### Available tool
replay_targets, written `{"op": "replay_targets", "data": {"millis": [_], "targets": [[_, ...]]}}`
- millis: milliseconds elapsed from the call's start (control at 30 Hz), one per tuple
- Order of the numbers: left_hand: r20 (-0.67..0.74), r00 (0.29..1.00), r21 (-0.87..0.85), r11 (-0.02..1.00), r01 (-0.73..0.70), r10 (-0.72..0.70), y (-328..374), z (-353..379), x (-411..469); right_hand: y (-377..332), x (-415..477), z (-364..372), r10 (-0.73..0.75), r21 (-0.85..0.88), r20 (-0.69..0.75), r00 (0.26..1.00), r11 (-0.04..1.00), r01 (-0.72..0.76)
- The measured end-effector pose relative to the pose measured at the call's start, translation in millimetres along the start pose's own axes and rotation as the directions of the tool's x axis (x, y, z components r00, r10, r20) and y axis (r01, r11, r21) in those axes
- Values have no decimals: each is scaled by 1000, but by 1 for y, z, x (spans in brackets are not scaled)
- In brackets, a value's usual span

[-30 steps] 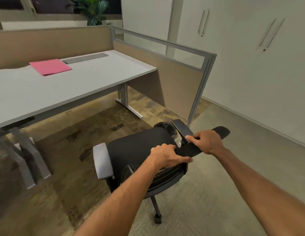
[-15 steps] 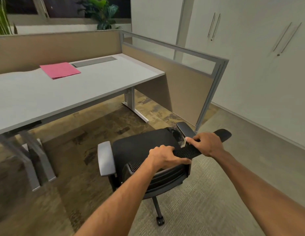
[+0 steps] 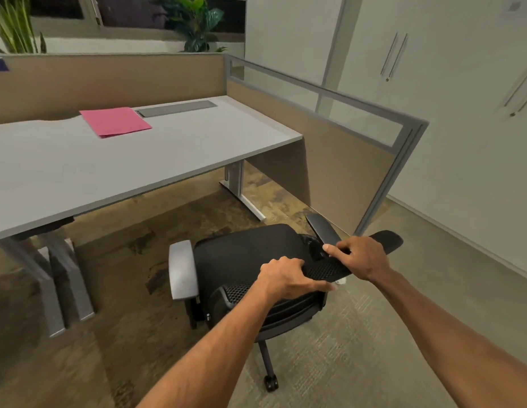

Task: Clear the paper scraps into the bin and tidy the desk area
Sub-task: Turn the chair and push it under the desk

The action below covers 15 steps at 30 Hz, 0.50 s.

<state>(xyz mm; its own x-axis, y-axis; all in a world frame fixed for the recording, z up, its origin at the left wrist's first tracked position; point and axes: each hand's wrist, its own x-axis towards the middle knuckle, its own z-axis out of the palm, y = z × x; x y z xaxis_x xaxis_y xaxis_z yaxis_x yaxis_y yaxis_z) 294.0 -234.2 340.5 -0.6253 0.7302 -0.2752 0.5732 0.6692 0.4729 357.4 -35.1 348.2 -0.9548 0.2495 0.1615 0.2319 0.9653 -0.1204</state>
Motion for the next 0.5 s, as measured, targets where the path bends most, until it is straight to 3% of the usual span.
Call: {"op": "replay_targets", "data": {"millis": [500], "targets": [[-82, 990, -30, 993, 111, -114, -49, -47, 71, -9, 113, 19, -115, 28, -34, 993, 993, 116]]}}
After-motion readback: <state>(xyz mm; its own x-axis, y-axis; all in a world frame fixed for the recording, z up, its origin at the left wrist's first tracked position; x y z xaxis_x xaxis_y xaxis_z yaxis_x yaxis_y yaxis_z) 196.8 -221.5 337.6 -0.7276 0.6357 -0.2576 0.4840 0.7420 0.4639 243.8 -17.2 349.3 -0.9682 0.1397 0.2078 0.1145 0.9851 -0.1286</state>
